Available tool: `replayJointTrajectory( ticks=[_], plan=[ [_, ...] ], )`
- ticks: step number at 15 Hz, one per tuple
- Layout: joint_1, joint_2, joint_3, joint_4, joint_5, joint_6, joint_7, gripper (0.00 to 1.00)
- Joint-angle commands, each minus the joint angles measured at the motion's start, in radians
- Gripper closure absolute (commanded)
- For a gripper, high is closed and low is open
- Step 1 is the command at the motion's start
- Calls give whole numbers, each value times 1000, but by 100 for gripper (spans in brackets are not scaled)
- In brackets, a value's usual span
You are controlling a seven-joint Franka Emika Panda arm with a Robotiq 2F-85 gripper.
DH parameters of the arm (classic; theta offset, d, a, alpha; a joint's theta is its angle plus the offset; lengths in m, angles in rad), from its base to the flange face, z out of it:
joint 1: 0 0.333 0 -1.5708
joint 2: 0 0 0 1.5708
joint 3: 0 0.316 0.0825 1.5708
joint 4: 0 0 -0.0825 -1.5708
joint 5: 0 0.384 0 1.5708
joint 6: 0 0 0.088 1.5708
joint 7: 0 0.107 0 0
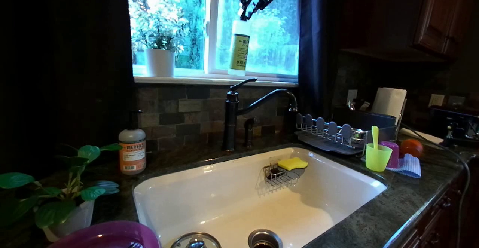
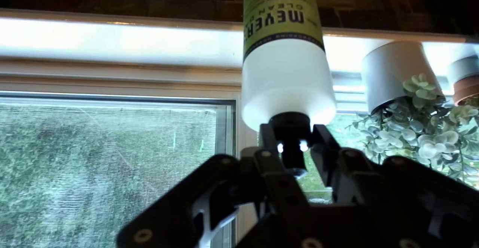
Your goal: Put the bottle, which is on the right, on the windowsill
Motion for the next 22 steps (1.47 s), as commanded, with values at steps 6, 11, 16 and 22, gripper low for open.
replayJointTrajectory(
  ticks=[6,11,16,22],
  plan=[
    [-36,60,27,73,11,1,-15,93],
    [-40,180,9,240,-6,-16,-14,93],
    [-22,330,-12,463,6,-75,-52,93],
    [31,478,-31,681,-3,-171,-89,93]
  ],
)
